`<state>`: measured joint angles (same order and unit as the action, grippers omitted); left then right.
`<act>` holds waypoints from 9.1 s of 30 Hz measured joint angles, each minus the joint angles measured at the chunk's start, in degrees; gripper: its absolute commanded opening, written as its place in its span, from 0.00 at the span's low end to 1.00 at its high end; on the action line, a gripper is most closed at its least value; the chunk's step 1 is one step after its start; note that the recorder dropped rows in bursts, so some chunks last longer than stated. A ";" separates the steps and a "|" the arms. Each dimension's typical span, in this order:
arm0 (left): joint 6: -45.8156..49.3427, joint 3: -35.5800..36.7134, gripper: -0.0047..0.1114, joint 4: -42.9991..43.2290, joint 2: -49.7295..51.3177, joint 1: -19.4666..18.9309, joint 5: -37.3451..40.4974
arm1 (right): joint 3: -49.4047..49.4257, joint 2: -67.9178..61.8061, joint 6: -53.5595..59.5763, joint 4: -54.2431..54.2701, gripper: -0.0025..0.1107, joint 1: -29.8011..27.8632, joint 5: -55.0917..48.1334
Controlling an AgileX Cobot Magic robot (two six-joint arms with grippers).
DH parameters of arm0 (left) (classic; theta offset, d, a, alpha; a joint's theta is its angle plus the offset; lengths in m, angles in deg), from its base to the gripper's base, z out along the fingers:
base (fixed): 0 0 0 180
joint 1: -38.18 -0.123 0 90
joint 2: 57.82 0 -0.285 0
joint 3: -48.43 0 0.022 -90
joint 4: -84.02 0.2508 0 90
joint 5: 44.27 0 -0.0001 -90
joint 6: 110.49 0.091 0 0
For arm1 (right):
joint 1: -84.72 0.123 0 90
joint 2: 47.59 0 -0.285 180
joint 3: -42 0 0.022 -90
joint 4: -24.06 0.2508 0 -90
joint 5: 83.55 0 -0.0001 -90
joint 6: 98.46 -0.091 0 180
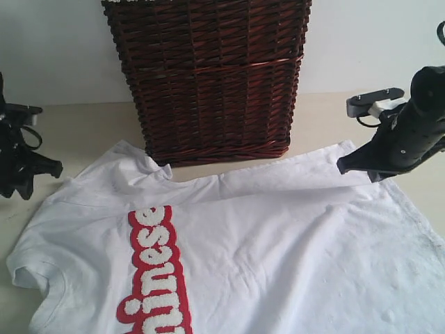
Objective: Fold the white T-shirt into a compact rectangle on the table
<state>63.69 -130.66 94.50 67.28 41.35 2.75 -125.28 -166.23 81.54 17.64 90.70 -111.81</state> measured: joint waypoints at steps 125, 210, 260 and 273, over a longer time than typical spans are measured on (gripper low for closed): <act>41.65 32.33 0.19 -69.85 -33.78 17.44 2.87 | 0.00 2.25 25.90 30.69 0.02 0.00 -3.23; 5.49 49.60 0.46 35.87 -51.16 28.12 -10.57 | 0.00 2.25 29.46 34.58 0.02 0.61 -4.20; -5.38 41.19 0.13 -5.08 -20.47 -1.21 10.64 | 0.00 2.30 39.56 47.80 0.02 0.61 -5.06; -6.69 32.31 0.49 -1.29 -22.11 -1.21 14.40 | 0.00 2.30 40.12 47.80 0.02 0.61 -4.80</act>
<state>57.00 -98.35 93.21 45.17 40.15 17.16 -125.28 -163.94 121.66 65.43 91.31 -116.60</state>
